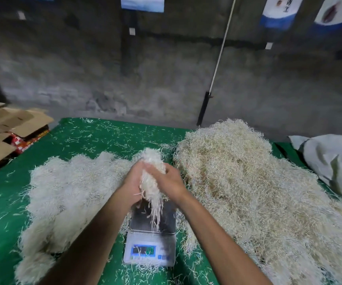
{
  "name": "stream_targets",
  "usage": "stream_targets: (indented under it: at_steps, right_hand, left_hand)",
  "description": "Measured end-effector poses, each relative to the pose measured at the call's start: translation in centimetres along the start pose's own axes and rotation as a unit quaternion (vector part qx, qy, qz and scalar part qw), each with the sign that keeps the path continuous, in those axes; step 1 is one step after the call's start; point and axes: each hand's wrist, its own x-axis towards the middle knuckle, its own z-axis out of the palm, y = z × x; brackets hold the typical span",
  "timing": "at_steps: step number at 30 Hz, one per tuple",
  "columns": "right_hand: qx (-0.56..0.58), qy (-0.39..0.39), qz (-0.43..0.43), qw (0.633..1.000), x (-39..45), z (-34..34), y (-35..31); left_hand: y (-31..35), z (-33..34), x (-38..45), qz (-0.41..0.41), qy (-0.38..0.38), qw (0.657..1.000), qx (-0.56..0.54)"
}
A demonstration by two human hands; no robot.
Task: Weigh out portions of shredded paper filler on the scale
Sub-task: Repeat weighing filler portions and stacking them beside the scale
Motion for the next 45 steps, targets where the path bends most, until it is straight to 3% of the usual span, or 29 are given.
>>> stream_targets:
  at_steps: [2, 4, 7, 11, 16, 19, 22, 26, 30, 33, 37, 45]
  right_hand:
    - [0.007, 0.048, -0.047, 0.998, 0.2, -0.9, -0.5]
    - [-0.092, 0.117, -0.066, 0.987, 0.7, -1.1, -0.5]
    - [-0.178, 0.091, -0.055, 0.978, 0.9, -0.7, 0.5]
    - [-0.112, 0.106, -0.02, 0.988, 0.8, -0.4, 3.4]
    - [-0.073, 0.166, 0.112, 0.977, 0.9, -2.6, 9.1]
    - [-0.016, 0.187, 0.147, 0.971, 0.4, -4.3, 11.9]
    - [-0.035, 0.198, 0.128, 0.971, 0.9, -4.2, 14.0]
    - [-0.046, 0.165, 0.113, 0.979, 2.1, -2.7, 15.2]
    - [-0.113, 0.071, 0.16, 0.978, 2.4, -2.5, 17.7]
    - [-0.168, 0.094, 0.171, 0.966, 2.4, -3.7, 19.5]
    - [-0.148, 0.161, 0.149, 0.964, 1.5, -4.8, 20.5]
    - [-0.125, 0.121, 0.145, 0.974, -4.2, -3.0, 22.3]
  left_hand:
    - [0.6, -2.0, -0.7, -0.011, -0.105, 0.991, -0.078]
    - [0.0, -3.8, -0.7, 0.002, -0.136, 0.988, -0.076]
    - [-1.6, -5.1, -0.5, 0.038, -0.07, 0.997, -0.001]
    - [-3.7, -5.9, 0.5, 0.071, -0.009, 0.996, 0.057]
    - [-6.6, -8.0, 1.2, 0.108, 0.085, 0.963, 0.23]
    - [-8.9, -10.1, 1.9, 0.093, 0.104, 0.97, 0.198]
    - [-10.4, -9.9, 2.6, 0.091, 0.154, 0.966, 0.189]
    - [-11.9, -9.1, 4.8, 0.02, 0.167, 0.975, 0.145]
    - [-13.1, -9.2, 5.4, 0.022, 0.145, 0.95, 0.277]
    - [-14.3, -10.7, 4.2, 0.079, 0.151, 0.915, 0.365]
    - [-16.0, -12.8, 2.6, 0.13, 0.193, 0.923, 0.305]
    - [-19.6, -14.2, -1.8, 0.086, 0.178, 0.961, 0.192]
